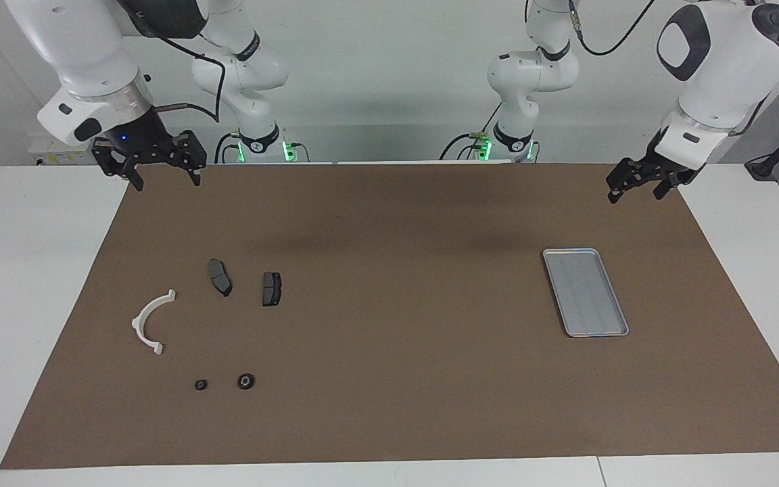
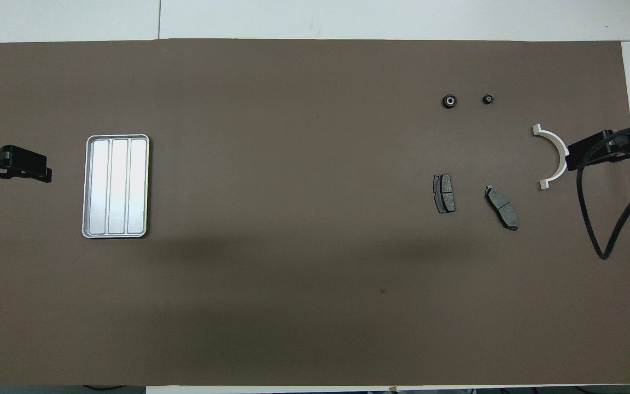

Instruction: Pick bearing gear from pile to tray

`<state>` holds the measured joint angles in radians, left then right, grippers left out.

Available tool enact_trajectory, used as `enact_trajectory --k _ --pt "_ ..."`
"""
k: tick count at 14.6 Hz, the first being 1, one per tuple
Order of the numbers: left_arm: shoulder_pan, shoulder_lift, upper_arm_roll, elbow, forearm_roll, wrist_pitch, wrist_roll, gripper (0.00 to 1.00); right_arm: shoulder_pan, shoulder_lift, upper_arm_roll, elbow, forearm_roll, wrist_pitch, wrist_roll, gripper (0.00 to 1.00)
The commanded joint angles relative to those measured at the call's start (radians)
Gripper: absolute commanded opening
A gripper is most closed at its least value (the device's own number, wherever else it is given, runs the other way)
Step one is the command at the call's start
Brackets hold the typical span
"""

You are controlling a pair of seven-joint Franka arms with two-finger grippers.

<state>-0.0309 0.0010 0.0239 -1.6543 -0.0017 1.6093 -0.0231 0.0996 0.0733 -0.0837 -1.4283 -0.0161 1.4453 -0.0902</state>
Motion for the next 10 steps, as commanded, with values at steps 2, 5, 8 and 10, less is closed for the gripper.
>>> enact_trajectory --k 2,5,8,10 --pt "0.002 -0.024 -0.004 -0.019 0.012 0.004 -0.003 1.00 0.009 -0.020 -0.010 -0.024 0.007 0.015 0.003 1.00" --pt "0.002 -0.024 -0.004 -0.019 0.012 0.004 -0.003 1.00 0.009 -0.018 -0.010 -0.021 -0.010 0.017 0.000 1.00" --pt "0.002 -0.022 -0.004 -0.019 0.012 0.004 -0.003 1.00 0.019 -0.020 -0.010 -0.020 -0.018 0.018 0.001 1.00" --pt "0.002 -0.022 -0.004 -0.019 0.012 0.004 -0.003 1.00 0.019 -0.020 -0.008 -0.020 -0.016 0.018 0.001 1.00"
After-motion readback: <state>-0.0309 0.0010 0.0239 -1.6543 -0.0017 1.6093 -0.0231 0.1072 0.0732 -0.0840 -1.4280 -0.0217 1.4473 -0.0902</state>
